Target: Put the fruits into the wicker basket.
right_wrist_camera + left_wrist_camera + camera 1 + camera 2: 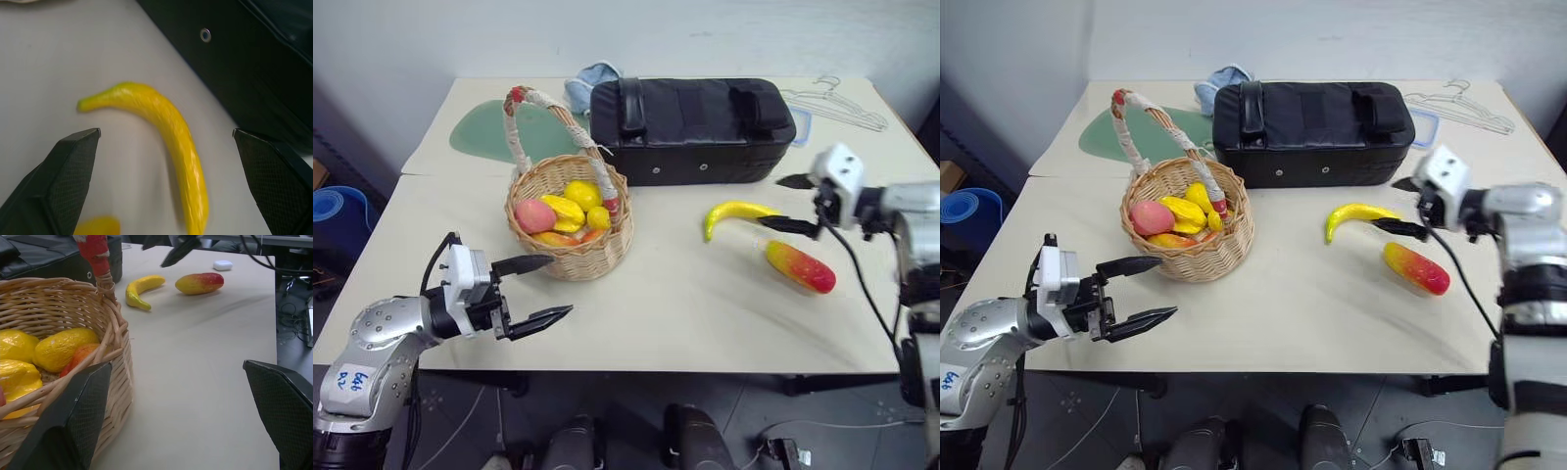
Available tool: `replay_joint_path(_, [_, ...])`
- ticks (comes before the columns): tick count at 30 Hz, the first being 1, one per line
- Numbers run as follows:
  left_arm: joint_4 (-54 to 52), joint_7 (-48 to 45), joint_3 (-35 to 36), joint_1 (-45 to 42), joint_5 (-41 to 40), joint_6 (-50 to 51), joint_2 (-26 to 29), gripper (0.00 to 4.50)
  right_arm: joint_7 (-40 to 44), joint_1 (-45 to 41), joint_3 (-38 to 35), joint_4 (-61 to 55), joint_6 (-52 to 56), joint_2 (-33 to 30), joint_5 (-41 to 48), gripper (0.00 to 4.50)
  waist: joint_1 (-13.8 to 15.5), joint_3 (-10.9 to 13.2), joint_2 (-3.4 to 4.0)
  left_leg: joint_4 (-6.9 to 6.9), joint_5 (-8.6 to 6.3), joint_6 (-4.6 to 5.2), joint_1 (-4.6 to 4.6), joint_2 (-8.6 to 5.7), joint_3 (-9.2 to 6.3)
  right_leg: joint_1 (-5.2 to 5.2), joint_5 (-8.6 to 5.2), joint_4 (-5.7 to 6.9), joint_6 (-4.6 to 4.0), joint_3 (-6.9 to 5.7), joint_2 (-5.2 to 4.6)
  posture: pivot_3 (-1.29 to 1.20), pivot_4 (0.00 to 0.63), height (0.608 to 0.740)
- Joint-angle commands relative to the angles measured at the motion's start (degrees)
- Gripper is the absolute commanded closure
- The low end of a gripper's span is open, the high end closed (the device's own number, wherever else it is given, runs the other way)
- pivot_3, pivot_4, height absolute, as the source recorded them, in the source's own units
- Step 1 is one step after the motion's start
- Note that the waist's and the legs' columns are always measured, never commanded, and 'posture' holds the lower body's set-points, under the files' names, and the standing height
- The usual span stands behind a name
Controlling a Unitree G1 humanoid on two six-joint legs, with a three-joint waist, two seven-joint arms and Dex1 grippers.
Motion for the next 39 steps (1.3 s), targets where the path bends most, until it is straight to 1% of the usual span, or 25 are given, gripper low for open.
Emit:
replay_joint_path(1, [-1.8,1.0,0.6,0.5,-0.2,-0.4,-0.5,0.0,-5.6,-4.1,2.9,7.4,0.7,2.1,-5.5,0.03,0.1,0.0,-0.01,0.0,0.0,0.0,-0.01,0.01,-0.02,-0.01,0.0,0.01,0.0,-0.02,0.0,0.0,0.15,0.74])
replay_joint_path(3, [-2.3,1.6,0.8,0.7,-0.3,-0.3,-0.7,0.0,-8.0,-5.5,4.0,11.0,0.7,3.7,-7.4,0.03,0.2,0.0,-0.03,0.0,0.0,0.0,-0.05,0.0,-0.05,0.0,0.0,0.04,0.0,-0.06,0.0,0.0,0.15,0.74])
replay_joint_path(5, [-2.9,2.2,1.0,1.0,-0.3,-0.1,-0.7,0.0,-8.4,-6.5,4.1,13.9,1.2,5.0,-7.9,0.03,0.1,0.0,-0.04,0.01,0.0,0.0,-0.08,-0.01,-0.06,-0.01,0.01,0.03,0.01,-0.09,-0.01,0.0,0.15,0.74])
replay_joint_path(9, [-3.1,2.6,1.4,1.5,-0.5,0.0,-0.6,0.0,-7.5,-8.7,1.2,18.8,6.4,8.2,-5.6,0.03,-0.3,0.0,-0.05,0.03,0.01,0.02,-0.07,0.0,-0.02,-0.01,0.01,0.01,0.02,-0.09,0.0,0.0,0.15,0.74])
replay_joint_path(13, [-3.2,2.8,0.8,0.9,-0.4,0.3,-0.5,0.0,-0.5,-9.2,1.4,20.7,9.5,9.6,-5.6,0.03,-0.7,0.0,-0.05,0.04,0.06,0.0,-0.03,0.04,0.03,0.0,0.0,0.04,0.0,-0.06,0.03,0.0,0.15,0.74])
replay_joint_path(16, [-2.8,2.8,0.6,0.0,-0.3,0.5,-0.2,0.0,-1.3,-8.7,2.1,20.8,6.5,9.8,-7.3,0.57,-0.7,0.0,-0.05,0.03,0.06,0.0,-0.02,0.03,0.02,0.0,0.0,0.05,0.01,-0.03,0.03,0.0,0.15,0.74])
replay_joint_path(17, [-2.6,2.8,0.7,-0.2,-0.3,0.5,-0.1,0.0,-4.0,-8.6,2.2,20.6,2.7,9.7,-8.1,0.83,-0.8,0.0,-0.05,0.03,0.06,0.0,-0.02,0.03,0.02,0.0,0.0,0.05,0.0,-0.03,0.03,0.0,0.15,0.74])
replay_joint_path(19, [-2.3,2.8,0.7,-0.3,-0.3,0.5,-0.1,0.0,-8.1,-8.2,1.4,20.1,-4.3,9.4,-8.2,1.2,-1.1,0.0,-0.05,0.02,0.06,0.0,-0.02,0.03,0.02,0.0,0.0,0.05,0.01,-0.03,0.02,0.0,0.15,0.74])
replay_joint_path(24, [-2.0,2.9,0.6,-0.1,-0.1,0.2,-0.5,0.0,-4.7,-7.7,-1.3,19.7,-13.6,7.9,-6.2,2.81,-1.4,0.0,-0.06,-0.01,0.06,0.0,-0.02,0.02,0.02,-0.01,0.0,0.05,0.01,-0.04,0.03,0.0,0.15,0.74])
replay_joint_path(27, [-1.7,3.0,0.9,0.7,0.0,-0.1,-0.8,0.0,-2.7,-7.4,-3.3,18.8,-16.0,6.9,-4.4,3.82,-1.4,0.0,-0.06,-0.01,0.06,0.0,-0.02,0.02,0.02,-0.01,0.0,0.05,0.01,-0.04,0.02,0.0,0.15,0.74])
replay_joint_path(29, [-1.4,2.8,0.8,1.0,0.2,-0.4,-0.9,0.0,-1.9,-7.1,-3.1,18.8,-15.1,6.1,-4.8,4.46,-1.4,0.0,-0.07,0.0,0.06,0.0,-0.02,0.02,0.02,0.0,0.0,0.05,0.01,-0.04,0.02,0.0,0.15,0.74])
replay_joint_path(34, [-0.7,2.4,0.2,0.4,0.3,-0.4,-0.9,0.0,-2.6,-6.5,-3.5,19.4,-11.8,5.6,-4.9,4.46,-1.4,0.0,-0.07,0.0,0.06,0.0,-0.01,0.03,0.01,0.0,0.0,0.05,0.01,-0.03,0.02,0.0,0.15,0.74])
replay_joint_path(36, [-0.8,2.4,0.5,0.3,0.2,-0.2,-0.7,0.0,-2.8,-6.9,-4.9,19.1,-9.3,5.7,-3.6,4.46,-1.4,0.0,-0.06,0.0,0.06,0.0,-0.01,0.03,0.02,0.0,0.0,0.05,0.01,-0.03,0.02,0.0,0.15,0.74])
replay_joint_path(39, [-1.1,2.3,1.5,0.9,0.0,-0.1,-0.3,0.0,-0.5,-6.7,-4.6,17.8,-6.6,5.1,-3.4,3.97,-1.4,0.0,-0.06,0.0,0.06,0.0,-0.01,0.04,0.02,0.0,0.0,0.05,0.01,-0.02,0.03,0.0,0.15,0.74])
